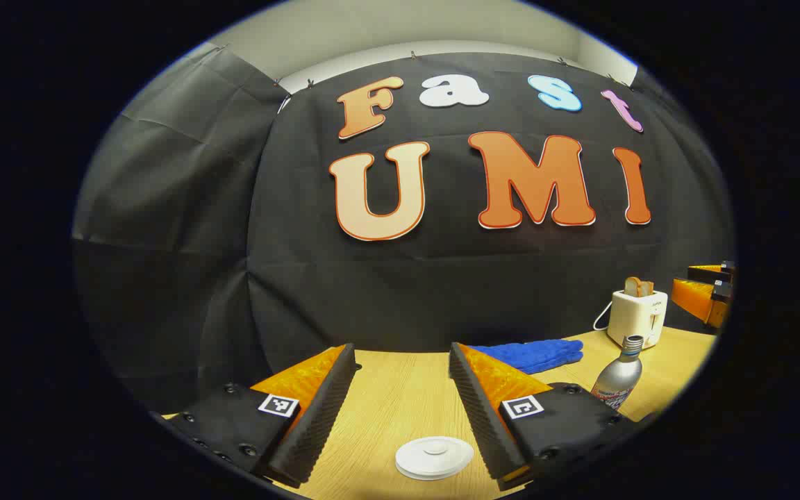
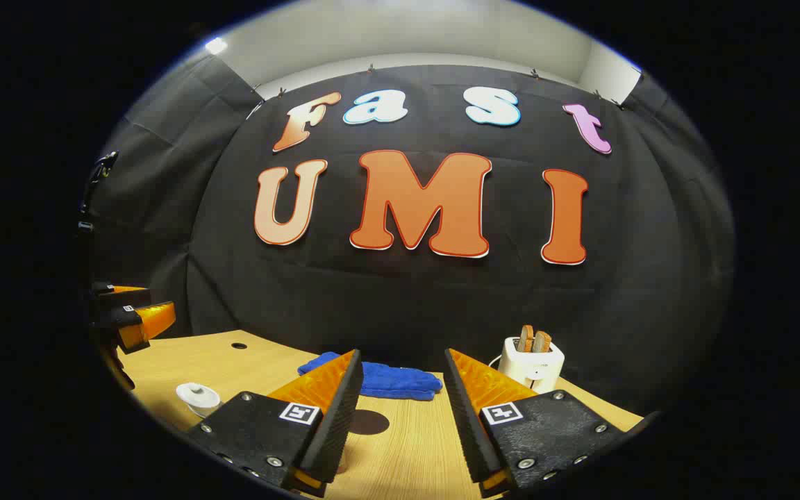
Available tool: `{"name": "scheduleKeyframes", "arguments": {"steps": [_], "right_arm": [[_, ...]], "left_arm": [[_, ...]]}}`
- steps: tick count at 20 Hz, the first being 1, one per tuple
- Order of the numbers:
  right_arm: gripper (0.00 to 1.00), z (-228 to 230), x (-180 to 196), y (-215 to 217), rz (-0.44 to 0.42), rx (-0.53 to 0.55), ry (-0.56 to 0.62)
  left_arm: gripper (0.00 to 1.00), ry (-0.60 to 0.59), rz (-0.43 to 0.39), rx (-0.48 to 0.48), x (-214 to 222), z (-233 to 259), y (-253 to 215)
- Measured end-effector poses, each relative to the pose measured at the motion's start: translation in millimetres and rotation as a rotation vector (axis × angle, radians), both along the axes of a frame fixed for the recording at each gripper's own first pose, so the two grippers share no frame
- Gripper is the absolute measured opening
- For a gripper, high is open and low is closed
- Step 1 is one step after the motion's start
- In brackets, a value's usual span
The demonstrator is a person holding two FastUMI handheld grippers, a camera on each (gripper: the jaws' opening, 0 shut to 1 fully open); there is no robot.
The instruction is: Open the teacup lid with one hand, grasp the water bottle and pour water into the teacup with the other hand; after pouring, place the water bottle on the coaster and then close the teacup lid.
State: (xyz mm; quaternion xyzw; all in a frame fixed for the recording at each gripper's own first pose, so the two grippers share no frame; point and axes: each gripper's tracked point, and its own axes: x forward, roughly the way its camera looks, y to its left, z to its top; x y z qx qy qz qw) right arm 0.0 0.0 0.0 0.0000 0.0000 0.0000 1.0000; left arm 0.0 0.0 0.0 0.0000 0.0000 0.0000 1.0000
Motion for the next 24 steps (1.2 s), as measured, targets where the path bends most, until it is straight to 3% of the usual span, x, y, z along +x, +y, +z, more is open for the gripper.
{"name": "scheduleKeyframes", "arguments": {"steps": [19,24], "right_arm": [[0.75,0,-1,5,0.018,-0.002,0.008],[0.81,-4,-4,12,0.039,-0.009,0.015]], "left_arm": [[0.91,-0.004,-0.002,-0.007,0,1,1],[0.91,0.012,-0.013,-0.014,0,-6,-1]]}}
